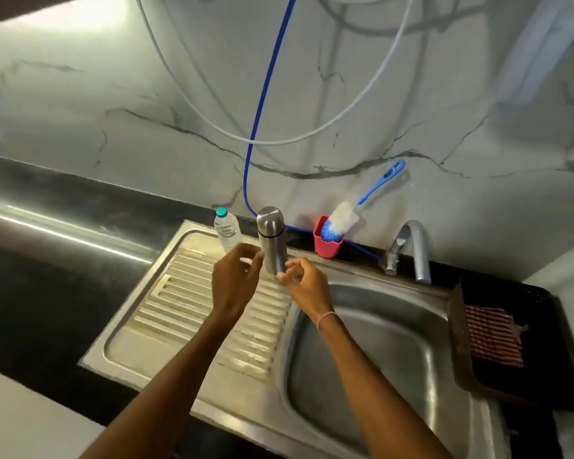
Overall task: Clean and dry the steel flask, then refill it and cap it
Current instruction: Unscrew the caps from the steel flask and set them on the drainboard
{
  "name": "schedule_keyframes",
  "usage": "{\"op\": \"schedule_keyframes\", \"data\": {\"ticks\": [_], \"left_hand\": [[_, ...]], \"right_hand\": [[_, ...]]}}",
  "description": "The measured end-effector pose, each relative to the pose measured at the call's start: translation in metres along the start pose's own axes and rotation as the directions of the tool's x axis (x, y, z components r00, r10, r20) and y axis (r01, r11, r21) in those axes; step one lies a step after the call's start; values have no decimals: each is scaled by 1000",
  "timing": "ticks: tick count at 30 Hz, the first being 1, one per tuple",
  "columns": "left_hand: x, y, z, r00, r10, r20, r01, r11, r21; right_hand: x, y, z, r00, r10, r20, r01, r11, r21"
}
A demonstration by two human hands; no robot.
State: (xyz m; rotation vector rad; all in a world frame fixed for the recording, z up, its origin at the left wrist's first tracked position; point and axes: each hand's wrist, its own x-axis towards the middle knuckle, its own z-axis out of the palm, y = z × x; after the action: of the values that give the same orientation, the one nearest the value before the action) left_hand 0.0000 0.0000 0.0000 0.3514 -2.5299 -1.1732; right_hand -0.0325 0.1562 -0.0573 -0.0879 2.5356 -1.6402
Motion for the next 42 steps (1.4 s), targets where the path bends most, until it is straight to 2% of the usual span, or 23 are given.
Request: {"op": "schedule_keyframes", "data": {"ticks": [3,6,10,14,17,20,22,23,25,27,28,30,31,32,33,36,42], "left_hand": [[41,-2,15,1000,-13,23,15,994,-109],[70,-2,37,996,-26,84,36,993,-115],[93,-11,58,992,-29,121,48,986,-158],[108,-22,60,996,-11,91,22,993,-119],[111,-18,52,990,40,136,-30,997,-75],[111,-1,31,976,122,182,-110,991,-71],[108,19,10,956,152,252,-103,975,-198],[105,30,-1,942,146,303,-55,956,-290],[93,56,-17,901,131,414,93,874,-478],[75,80,-24,853,108,511,264,756,-600],[65,88,-25,799,125,588,368,671,-644],[45,102,-24,624,261,736,602,440,-666],[36,110,-24,548,327,770,679,364,-638],[28,118,-24,513,364,777,697,351,-625],[21,123,-24,511,367,778,686,372,-626],[-3,148,-26,564,330,757,636,412,-653],[-51,186,-31,634,322,703,572,415,-707]], "right_hand": [[29,-5,22,997,49,-53,-47,998,32],[60,-10,40,993,39,-112,-37,999,15],[90,-6,55,994,30,-105,-31,999,-13],[95,-4,60,987,30,-160,-41,997,-70],[83,-6,54,980,36,-194,-33,999,19],[62,-21,32,987,97,-126,-73,981,180],[41,-37,10,991,131,-3,-125,948,292],[30,-43,-2,986,143,88,-165,919,359],[4,-54,-25,944,89,317,-249,823,511],[-23,-61,-39,851,-86,519,-336,671,662],[-35,-63,-41,795,-162,584,-400,583,707],[-58,-68,-46,715,-256,651,-506,453,734],[-68,-72,-49,701,-284,654,-516,430,740],[-77,-75,-55,702,-300,646,-504,432,748],[-84,-77,-61,719,-298,628,-476,448,757],[-105,-84,-88,782,-274,559,-385,494,780],[-148,-92,-126,806,-286,518,-330,508,795]]}}
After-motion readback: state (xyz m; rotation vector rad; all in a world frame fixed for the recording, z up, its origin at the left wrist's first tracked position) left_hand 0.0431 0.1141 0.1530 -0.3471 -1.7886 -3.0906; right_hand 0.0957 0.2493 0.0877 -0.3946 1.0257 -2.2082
